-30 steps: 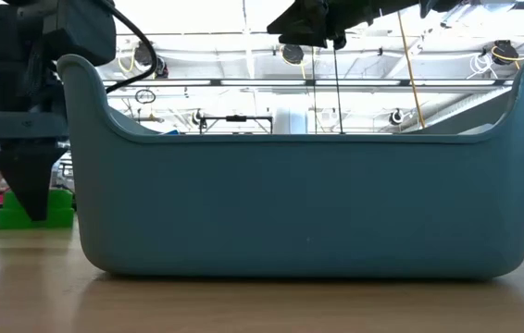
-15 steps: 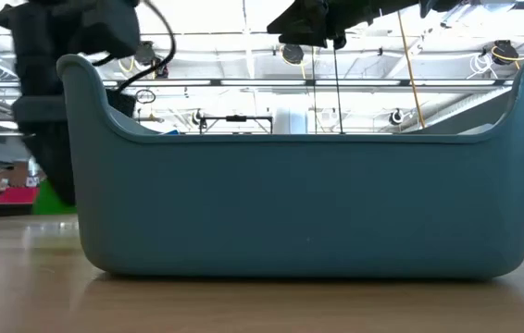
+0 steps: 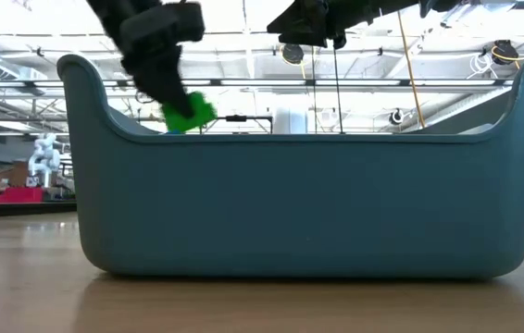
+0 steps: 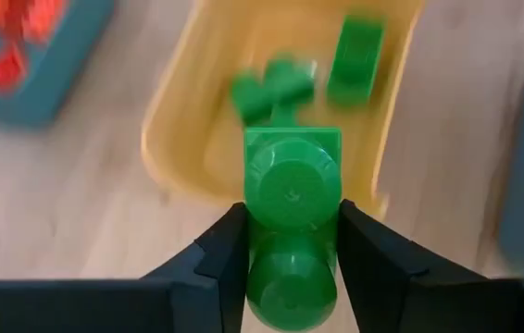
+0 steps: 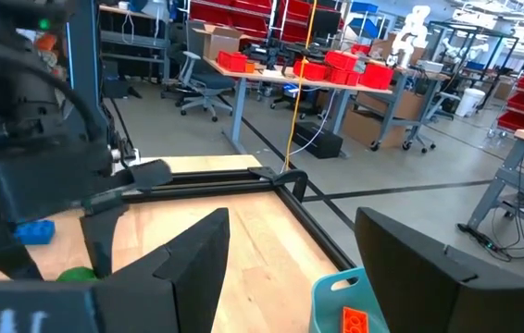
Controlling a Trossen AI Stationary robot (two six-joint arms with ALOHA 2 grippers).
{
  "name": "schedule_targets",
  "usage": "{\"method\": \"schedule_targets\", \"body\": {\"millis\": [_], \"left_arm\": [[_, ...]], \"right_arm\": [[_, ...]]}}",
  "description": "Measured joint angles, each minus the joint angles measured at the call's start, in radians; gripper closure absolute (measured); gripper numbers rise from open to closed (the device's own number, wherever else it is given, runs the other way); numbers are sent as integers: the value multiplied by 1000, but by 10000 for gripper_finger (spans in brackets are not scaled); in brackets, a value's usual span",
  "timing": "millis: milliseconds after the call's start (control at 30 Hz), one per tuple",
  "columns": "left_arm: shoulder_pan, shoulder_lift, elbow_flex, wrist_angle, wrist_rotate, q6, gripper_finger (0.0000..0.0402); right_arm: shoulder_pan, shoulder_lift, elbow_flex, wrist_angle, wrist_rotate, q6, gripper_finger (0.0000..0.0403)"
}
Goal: Sort & place blocks by color
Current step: Put the green game piece into the yellow bin, then put the blue game piece into the blue bin
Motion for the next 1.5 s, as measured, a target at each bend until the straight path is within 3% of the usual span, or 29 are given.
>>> {"method": "schedule_targets", "body": {"millis": [133,500,900,1167,1500], "left_arm": [[15,24,-8,121,-1,74,259],[58,173,-14,260,0,189,251],[52,190,-14,361,1,189,171],[51,190,-14,325,1,189,134],[51,190,-14,310,2,188,131]], "right_arm": [[0,0,0,-3,0,0,174],[0,0,0,-3,0,-9,174],[0,0,0,-4,1,-23,174],[2,0,0,-13,2,-23,174],[2,0,0,-24,3,-23,174]]}}
